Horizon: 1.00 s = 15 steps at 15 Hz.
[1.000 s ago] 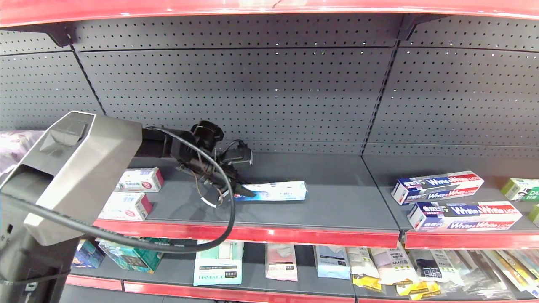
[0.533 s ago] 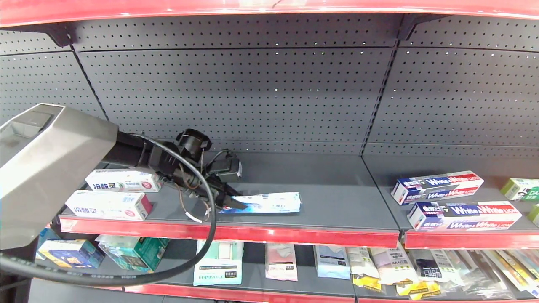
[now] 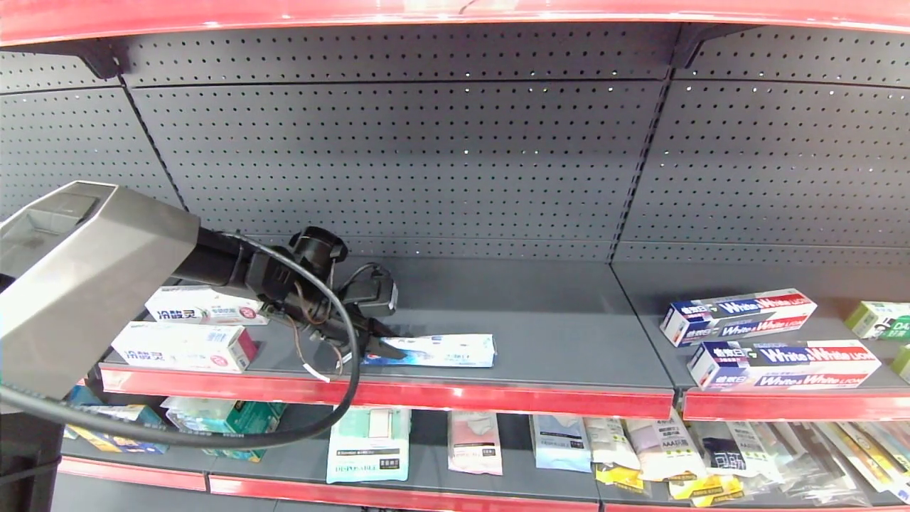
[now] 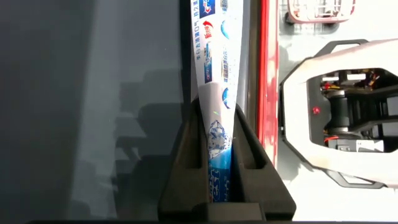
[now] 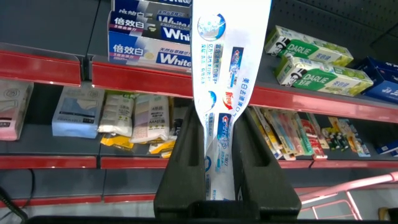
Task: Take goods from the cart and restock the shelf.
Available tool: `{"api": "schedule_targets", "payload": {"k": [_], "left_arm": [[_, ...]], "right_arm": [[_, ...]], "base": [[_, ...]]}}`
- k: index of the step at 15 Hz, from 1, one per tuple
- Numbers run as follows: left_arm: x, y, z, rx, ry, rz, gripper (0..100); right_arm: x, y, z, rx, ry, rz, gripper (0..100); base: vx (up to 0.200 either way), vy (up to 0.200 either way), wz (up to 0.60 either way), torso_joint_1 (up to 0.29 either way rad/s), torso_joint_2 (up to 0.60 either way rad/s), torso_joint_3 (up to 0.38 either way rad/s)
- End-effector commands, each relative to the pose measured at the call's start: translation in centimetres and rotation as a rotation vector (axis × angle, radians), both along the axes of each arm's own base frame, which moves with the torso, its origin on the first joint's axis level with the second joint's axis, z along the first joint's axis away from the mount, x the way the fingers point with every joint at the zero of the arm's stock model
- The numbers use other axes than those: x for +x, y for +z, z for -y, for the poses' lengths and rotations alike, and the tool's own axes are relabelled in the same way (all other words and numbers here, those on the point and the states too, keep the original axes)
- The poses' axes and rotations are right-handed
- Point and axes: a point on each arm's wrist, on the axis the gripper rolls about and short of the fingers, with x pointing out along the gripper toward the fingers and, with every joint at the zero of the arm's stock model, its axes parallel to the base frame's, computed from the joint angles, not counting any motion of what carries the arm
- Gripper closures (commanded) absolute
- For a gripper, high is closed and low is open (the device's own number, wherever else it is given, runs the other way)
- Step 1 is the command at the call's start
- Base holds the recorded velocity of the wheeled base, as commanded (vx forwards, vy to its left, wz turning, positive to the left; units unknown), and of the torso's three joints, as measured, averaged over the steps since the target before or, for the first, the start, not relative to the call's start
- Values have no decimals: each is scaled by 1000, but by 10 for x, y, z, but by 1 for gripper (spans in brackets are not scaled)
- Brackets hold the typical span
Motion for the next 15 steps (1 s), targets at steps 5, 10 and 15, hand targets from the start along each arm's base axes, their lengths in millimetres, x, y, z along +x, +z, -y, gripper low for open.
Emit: {"api": "schedule_targets", "payload": {"k": [5, 10, 15], "left_arm": [[-6, -10, -1, 2, -17, -31, 100], [-9, -11, -1, 4, -19, -42, 100], [-13, -13, -2, 4, -20, -57, 100]], "right_arm": [[0, 0, 0, 0, 0, -2, 100], [0, -1, 0, 0, 0, -3, 100], [0, 0, 0, 0, 0, -3, 100]], "base": [[0, 0, 0, 0, 0, 0], [0, 0, 0, 0, 0, 0], [0, 0, 0, 0, 0, 0]]}}
